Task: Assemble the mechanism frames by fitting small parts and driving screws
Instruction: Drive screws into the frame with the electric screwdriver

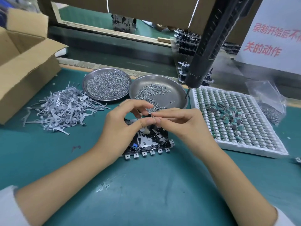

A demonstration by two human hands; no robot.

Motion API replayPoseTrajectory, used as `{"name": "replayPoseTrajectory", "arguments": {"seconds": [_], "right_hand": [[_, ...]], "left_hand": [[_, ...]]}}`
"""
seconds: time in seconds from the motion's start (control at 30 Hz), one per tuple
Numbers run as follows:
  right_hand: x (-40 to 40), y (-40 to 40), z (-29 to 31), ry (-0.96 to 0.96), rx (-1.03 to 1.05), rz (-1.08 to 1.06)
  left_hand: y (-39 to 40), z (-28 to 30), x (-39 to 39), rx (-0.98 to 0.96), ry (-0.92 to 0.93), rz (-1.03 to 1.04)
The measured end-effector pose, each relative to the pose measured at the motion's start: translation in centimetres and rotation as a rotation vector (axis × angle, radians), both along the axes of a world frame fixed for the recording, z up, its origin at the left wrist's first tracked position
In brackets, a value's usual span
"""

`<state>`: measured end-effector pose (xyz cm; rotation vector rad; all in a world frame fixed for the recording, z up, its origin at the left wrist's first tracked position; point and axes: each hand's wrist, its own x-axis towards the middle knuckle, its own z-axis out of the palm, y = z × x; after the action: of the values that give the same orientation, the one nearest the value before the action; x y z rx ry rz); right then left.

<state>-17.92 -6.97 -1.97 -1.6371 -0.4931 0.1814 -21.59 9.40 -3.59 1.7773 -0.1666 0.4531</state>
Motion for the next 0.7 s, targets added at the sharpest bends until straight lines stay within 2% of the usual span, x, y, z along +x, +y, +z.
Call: {"name": "replayPoseTrajectory", "arguments": {"seconds": [0.17, 0.3, 0.53, 0.7], "right_hand": [[-0.5, 0.2, -0.3, -0.104, -0.047, -0.035], [-1.2, -0.2, -1.3, -0.312, -0.216, -0.083], [-2.0, -0.1, -2.7, -0.595, -0.363, 0.044], [-1.9, -0.2, -3.0, -0.67, -0.404, 0.054]], "left_hand": [[0.7, 0.2, -0.2, 0.125, 0.01, -0.044], [1.7, 0.0, -0.7, 0.214, 0.05, -0.117], [2.9, -0.8, -1.5, -0.02, 0.041, 0.098], [2.4, -1.0, -1.6, 0.045, 0.043, 0.094]]}}
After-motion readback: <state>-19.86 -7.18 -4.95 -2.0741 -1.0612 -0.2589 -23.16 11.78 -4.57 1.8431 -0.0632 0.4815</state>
